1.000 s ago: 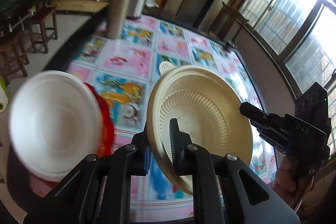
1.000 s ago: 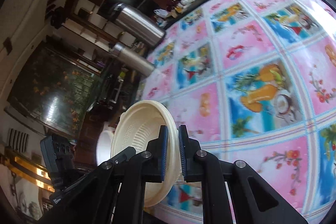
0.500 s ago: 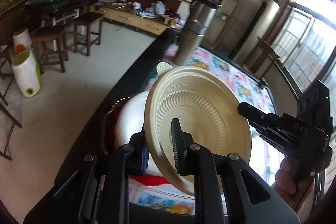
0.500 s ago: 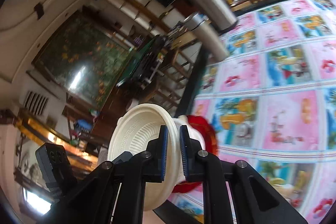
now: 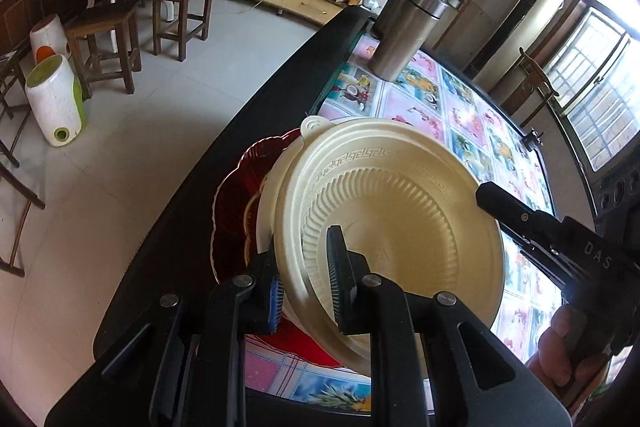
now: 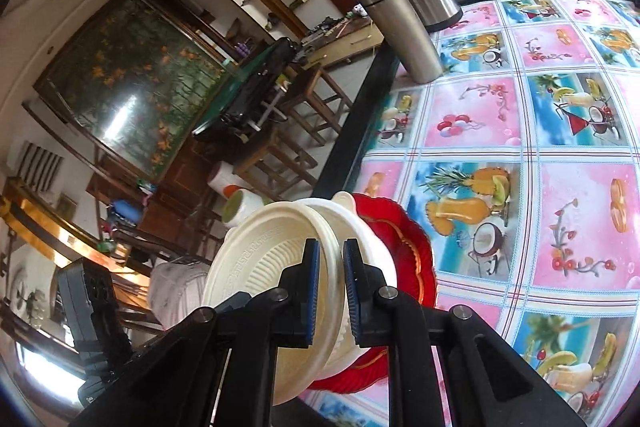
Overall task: Organize plates and bowls
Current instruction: 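Lift the beige bowl and carry it over the stack, then lower the beige bowl onto the white bowl and open the left gripper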
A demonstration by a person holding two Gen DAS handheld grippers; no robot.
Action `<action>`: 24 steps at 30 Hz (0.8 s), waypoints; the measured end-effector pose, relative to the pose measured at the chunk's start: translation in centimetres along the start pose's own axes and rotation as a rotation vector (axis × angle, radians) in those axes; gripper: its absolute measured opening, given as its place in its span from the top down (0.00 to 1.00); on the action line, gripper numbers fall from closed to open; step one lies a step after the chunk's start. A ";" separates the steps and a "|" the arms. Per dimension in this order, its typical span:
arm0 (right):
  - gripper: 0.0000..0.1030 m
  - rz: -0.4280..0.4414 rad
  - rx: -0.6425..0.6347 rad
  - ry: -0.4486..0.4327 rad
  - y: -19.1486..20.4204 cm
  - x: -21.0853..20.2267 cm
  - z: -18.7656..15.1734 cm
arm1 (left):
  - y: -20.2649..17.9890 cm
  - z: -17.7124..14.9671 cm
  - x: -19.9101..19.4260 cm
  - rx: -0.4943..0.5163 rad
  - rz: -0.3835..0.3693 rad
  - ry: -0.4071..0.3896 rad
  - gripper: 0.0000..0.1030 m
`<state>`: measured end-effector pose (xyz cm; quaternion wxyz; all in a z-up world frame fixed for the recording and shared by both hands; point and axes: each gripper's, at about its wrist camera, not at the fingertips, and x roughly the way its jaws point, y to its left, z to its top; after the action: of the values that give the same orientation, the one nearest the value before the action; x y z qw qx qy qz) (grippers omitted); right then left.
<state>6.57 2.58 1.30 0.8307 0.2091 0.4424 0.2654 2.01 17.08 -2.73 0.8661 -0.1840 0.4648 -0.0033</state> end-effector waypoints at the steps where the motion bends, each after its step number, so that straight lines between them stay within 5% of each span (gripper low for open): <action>1: 0.86 -0.007 -0.006 0.000 0.0 0.3 0.0 | 0.1 0.1 0.0 -0.001 0.003 -0.001 0.85; 6: 0.86 -0.036 -0.043 0.009 0.3 1.4 -0.2 | 0.3 0.6 -1.1 0.012 0.044 -0.040 0.81; 10: 0.86 -0.049 -0.043 0.014 0.0 1.9 -0.4 | 0.6 0.9 -1.9 0.017 0.066 -0.072 0.56; 17: 0.85 -0.049 -0.036 0.003 -0.5 1.4 -0.4 | 1.4 1.2 -3.5 0.002 0.094 -0.124 0.55; 24: 0.85 -0.045 0.005 -0.043 -2.2 -0.6 0.2 | 1.0 0.3 -2.1 0.073 0.227 -0.145 0.55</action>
<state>7.01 0.49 0.44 0.8453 0.2070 0.4297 0.2409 0.86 18.54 -1.19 0.8984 -0.0984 0.4182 0.0912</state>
